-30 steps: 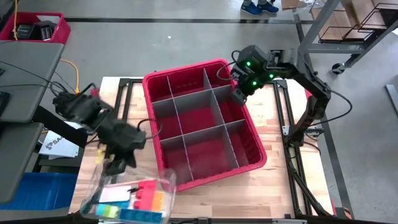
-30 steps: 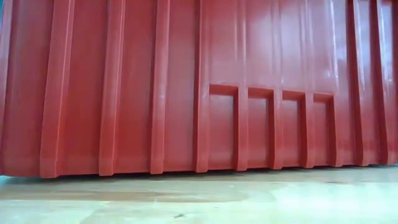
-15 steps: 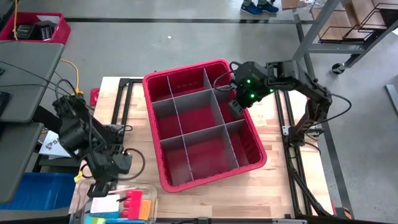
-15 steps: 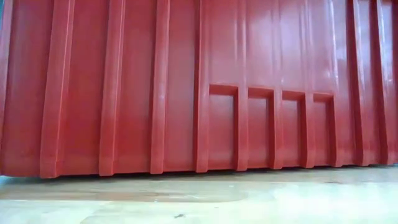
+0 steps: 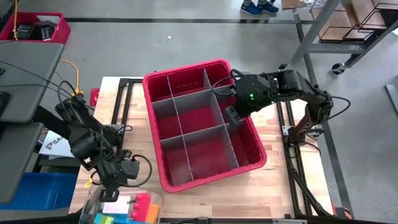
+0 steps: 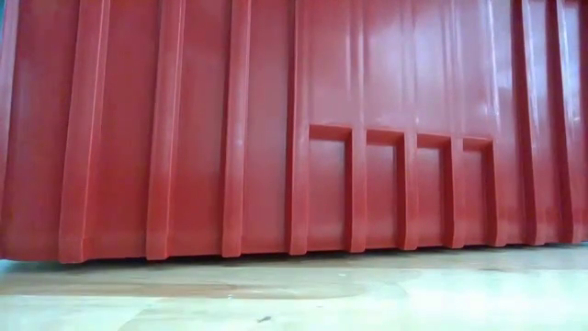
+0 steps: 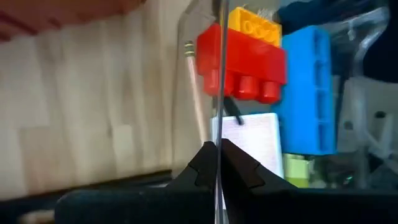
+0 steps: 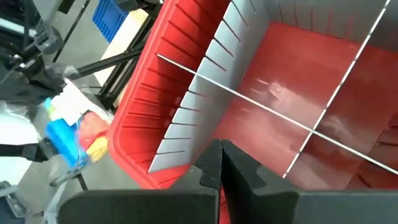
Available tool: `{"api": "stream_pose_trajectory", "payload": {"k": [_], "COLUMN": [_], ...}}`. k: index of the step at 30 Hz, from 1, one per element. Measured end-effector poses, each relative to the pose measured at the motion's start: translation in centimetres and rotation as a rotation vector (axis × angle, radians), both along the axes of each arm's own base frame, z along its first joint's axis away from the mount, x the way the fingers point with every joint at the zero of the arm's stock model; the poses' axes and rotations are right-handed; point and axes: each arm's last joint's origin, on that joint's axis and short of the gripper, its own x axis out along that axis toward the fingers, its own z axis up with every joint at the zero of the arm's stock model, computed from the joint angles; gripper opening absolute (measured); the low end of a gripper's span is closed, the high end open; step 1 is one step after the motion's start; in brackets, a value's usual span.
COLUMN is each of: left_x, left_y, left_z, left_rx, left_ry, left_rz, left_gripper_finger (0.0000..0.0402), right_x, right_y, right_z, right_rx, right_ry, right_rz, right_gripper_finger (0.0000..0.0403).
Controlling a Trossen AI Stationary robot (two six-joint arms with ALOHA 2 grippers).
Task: Sort blocks
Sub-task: Move the transparent bin from the top left to the bottom left
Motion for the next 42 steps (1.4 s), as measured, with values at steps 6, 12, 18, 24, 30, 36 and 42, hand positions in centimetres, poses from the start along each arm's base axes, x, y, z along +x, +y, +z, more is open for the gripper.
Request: {"api": "stream_pose_trajectory", "payload": {"k": [6, 12, 18, 24, 30, 36, 42], "left_x": [1.6, 3.0, 3.5, 3.9, 3.6, 3.6, 3.0], "left_y": [-0.1, -0.5, -0.4, -0.3, 0.2, 1.4, 3.8], "left_z": [-1.5, -4.2, -7.4, -10.8, -13.4, -13.8, -12.0], "left_rx": [-0.009, -0.023, 0.032, 0.036, 0.057, 0.082, 0.096], "left_ry": [-0.048, -0.062, -0.056, -0.037, 0.022, 0.032, -0.029], "left_rz": [0.076, 0.154, 0.236, 0.312, 0.404, 0.454, 0.53], "left_gripper_finger": [0.0, 0.0, 0.0, 0.0, 0.0, 0.0, 0.0], "right_x": [0.0, -0.1, -0.1, -0.1, -0.1, -0.1, 1.7], "right_y": [0.4, 0.5, 0.5, 0.5, 0.5, 1.8, 5.1], "right_z": [0.0, -0.1, -0.1, -0.1, -0.1, -1.3, -5.4], "right_rx": [-0.008, -0.011, -0.014, -0.014, -0.012, 0.005, 0.1], "right_ry": [0.003, 0.01, 0.01, 0.01, 0.009, 0.137, 0.285], "right_rz": [0.023, 0.077, 0.106, 0.105, 0.098, 0.125, 0.205], "right_gripper_finger": [0.0, 0.0, 0.0, 0.0, 0.0, 0.0, 0.0]}}
